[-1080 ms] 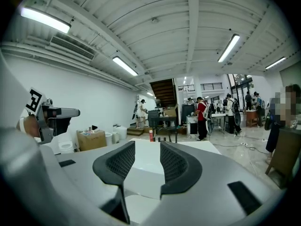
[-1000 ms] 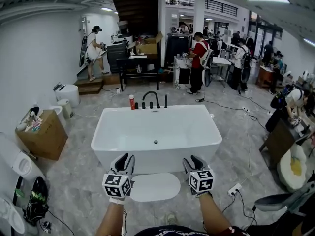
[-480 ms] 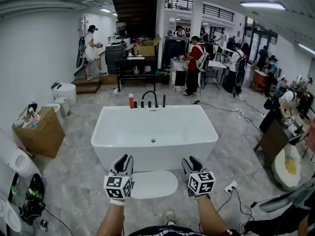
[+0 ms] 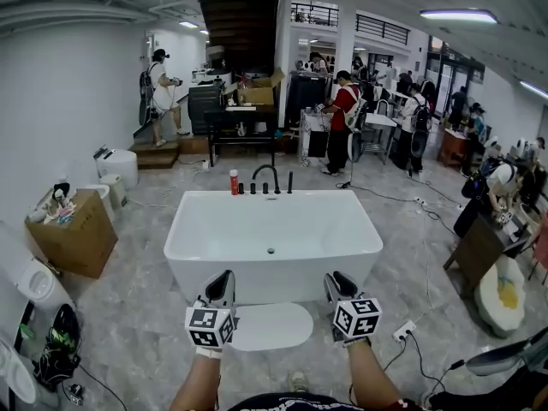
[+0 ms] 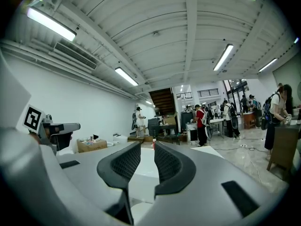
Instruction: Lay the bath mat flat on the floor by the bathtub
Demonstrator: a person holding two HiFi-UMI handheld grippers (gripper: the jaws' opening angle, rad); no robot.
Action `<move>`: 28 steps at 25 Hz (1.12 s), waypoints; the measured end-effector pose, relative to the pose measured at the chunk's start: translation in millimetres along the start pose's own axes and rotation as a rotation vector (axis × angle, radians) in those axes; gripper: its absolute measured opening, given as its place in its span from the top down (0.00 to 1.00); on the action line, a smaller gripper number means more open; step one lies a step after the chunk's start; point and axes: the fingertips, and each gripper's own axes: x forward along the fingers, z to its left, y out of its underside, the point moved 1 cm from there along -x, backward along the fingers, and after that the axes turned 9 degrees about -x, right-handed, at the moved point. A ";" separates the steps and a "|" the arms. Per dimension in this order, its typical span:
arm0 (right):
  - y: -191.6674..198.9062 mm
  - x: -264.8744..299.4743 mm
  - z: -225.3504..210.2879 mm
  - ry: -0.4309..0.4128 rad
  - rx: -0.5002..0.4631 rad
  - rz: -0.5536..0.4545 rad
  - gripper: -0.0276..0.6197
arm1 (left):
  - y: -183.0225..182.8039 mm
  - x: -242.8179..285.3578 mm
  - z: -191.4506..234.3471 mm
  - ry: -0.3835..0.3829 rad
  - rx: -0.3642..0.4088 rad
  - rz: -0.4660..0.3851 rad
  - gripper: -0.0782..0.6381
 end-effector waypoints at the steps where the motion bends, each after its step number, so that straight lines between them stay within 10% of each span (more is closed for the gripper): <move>1: -4.2 -0.4 0.4 -0.003 -0.005 -0.008 0.80 | -3.6 -1.4 0.6 0.000 -0.005 -0.016 0.87; 28: -32.1 -11.6 22.1 -0.004 -0.048 -0.033 0.90 | -23.5 -15.1 5.9 0.006 -0.032 -0.037 0.87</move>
